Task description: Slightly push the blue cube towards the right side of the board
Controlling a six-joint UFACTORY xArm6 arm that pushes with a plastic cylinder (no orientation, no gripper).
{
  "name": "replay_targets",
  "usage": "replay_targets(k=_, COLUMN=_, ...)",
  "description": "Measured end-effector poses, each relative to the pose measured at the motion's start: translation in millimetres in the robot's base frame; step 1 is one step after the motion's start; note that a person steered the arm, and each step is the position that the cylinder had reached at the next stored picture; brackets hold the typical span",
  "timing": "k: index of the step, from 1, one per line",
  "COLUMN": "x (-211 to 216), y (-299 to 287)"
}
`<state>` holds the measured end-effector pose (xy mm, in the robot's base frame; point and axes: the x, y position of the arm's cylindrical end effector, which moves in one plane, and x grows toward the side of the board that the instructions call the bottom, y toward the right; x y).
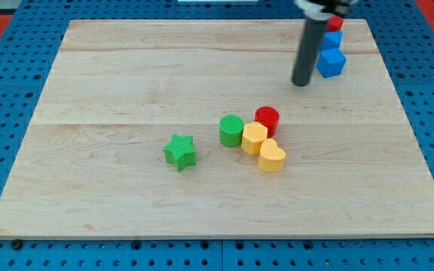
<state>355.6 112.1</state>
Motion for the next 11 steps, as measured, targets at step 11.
replay_targets(k=11, x=-50.2, y=20.8)
